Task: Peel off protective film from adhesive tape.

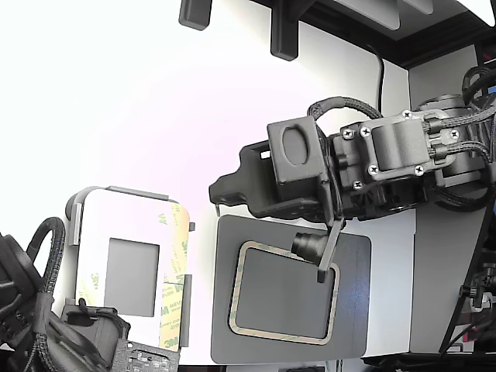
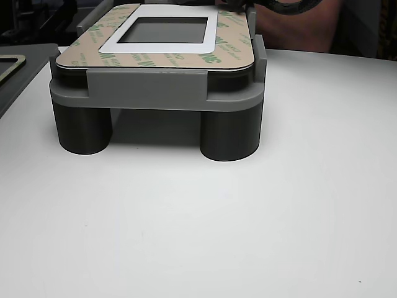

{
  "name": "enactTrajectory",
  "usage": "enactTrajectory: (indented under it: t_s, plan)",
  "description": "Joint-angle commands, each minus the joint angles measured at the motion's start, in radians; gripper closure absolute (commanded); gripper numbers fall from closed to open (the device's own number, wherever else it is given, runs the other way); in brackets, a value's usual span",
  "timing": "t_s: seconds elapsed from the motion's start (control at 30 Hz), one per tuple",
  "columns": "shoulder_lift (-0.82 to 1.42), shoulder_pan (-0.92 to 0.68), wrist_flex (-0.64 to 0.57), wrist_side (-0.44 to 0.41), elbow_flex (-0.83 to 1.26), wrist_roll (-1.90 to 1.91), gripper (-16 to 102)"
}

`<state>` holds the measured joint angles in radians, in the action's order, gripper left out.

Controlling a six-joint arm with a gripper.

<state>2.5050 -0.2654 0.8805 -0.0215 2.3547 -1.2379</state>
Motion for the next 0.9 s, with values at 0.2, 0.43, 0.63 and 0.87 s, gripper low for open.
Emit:
enactTrajectory:
  t_s: [0.2, 0.43, 0.63, 0.87]
  plan:
    - [-0.052, -0.028, -0.094, 0.04, -0.003, -0.39, 96]
    - [-0.11, -0.064, -0.156, 0.084, 0.006, -0.526, 96]
    - [-0.17, -0.091, -0.199, 0.107, 0.009, -0.627, 96]
    - [-0.291, -0.101, -0.339, 0.155, 0.005, -0.738, 96]
